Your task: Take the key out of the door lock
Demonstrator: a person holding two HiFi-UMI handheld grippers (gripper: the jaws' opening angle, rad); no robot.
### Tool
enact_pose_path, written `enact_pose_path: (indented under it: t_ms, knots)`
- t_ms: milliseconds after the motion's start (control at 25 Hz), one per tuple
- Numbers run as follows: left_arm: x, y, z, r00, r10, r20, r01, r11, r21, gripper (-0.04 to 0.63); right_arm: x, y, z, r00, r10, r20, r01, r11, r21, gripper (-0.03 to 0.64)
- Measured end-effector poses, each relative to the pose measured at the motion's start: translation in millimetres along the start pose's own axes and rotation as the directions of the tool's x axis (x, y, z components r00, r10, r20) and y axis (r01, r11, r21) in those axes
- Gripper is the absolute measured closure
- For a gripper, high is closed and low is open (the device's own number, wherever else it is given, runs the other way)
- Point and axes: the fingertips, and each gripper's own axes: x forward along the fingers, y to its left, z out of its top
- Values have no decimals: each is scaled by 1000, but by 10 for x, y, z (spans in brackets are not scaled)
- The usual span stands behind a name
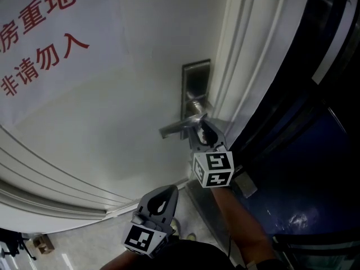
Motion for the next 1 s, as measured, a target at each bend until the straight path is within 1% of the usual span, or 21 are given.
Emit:
enact_pose_path:
  t_ms: [360, 640, 800, 1000]
  knots:
    - [-55, -28, 10, 1000, 8, 8, -8, 1000, -2, 589, -78, 5, -4, 1000, 0, 0, 0, 1000, 14, 497]
    - [-51, -44, -9, 1000, 15, 5, -15, 1000, -5, 589, -42, 13, 4, 1000, 11, 2, -11, 1000, -26, 495]
    - [-38, -43, -4, 1000, 20, 3, -20, 1000, -3, 589, -35, 4, 7, 1000, 13, 9, -12, 1000, -17, 495]
    - [-17, -77, -18, 1000, 16, -2, -16, 1000, -2, 589, -59, 10, 13, 1000, 20, 10, -21, 1000, 17, 497]
